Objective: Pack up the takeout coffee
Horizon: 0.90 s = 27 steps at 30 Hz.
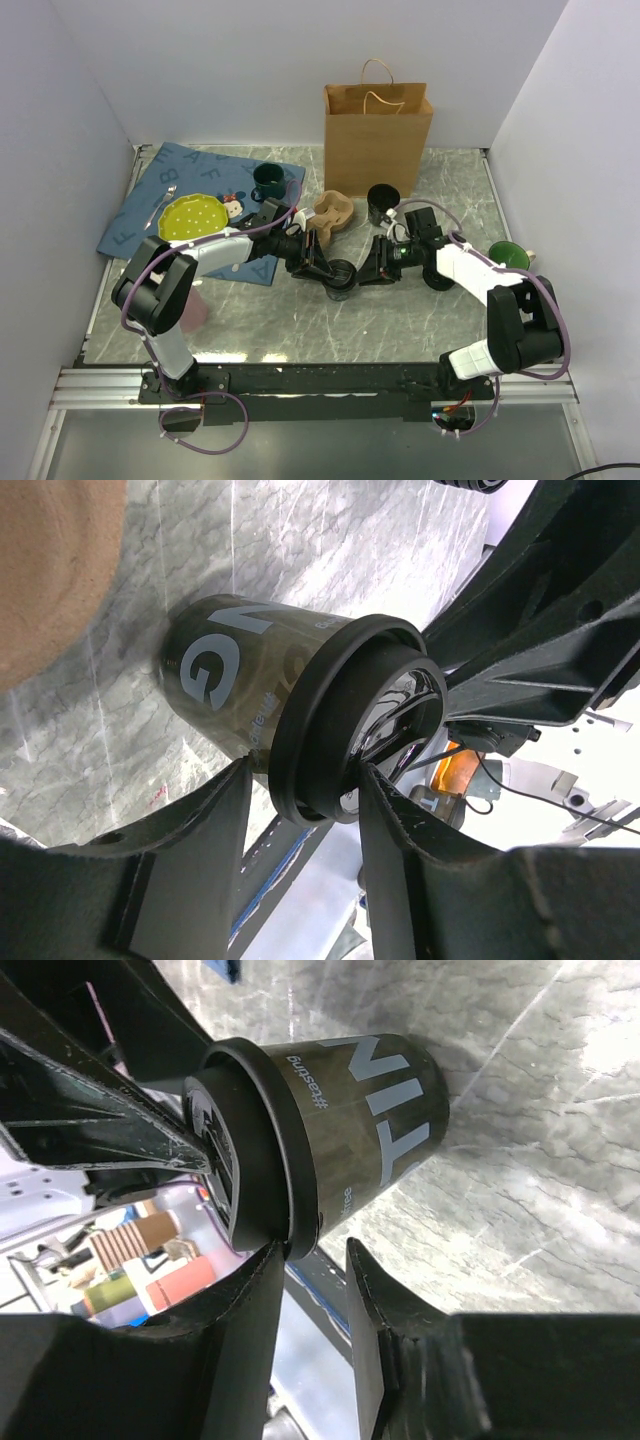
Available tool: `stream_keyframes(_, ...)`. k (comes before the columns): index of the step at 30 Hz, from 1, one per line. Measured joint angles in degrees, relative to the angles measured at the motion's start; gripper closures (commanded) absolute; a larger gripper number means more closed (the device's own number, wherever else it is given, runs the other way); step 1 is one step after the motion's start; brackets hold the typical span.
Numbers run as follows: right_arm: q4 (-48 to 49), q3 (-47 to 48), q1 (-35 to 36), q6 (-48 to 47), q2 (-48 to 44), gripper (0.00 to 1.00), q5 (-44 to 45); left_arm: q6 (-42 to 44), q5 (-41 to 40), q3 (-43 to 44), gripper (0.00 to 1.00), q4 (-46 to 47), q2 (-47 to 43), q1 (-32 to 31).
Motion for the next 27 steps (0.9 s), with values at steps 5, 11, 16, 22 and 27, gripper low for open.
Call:
stream_keyframes(5, 4.2, -2.3, -0.6, 1.3, -0.2, 0.75, -2.2, 0.0, 0.1, 0.0, 0.51, 0.0, 0.2, 0.0)
stream_keyframes(11, 10.9, -6.5, -1.5, 3.8, -0.4, 0.82, -4.9, 0.0, 0.5, 0.2, 0.51, 0.0, 0.6, -0.3)
stream_keyframes(16, 15.0, -8.6, -2.4, 5.5, -0.2, 0.78, -7.1, 0.0, 0.6, 0.3, 0.51, 0.0, 0.7, -0.3)
stream_keyframes(22, 10.6, -6.8, -2.4, 4.3, -1.4, 0.64, -4.4, 0.0, 0.5, 0.7, 0.51, -0.2, 1.0, -0.3)
stream_keyframes(27, 3.5, -2.5, -3.4, 1.0, -4.1, 0.59, 1.2, 0.0, 0.5, 1.2, 0.51, -0.1, 1.4, -0.4)
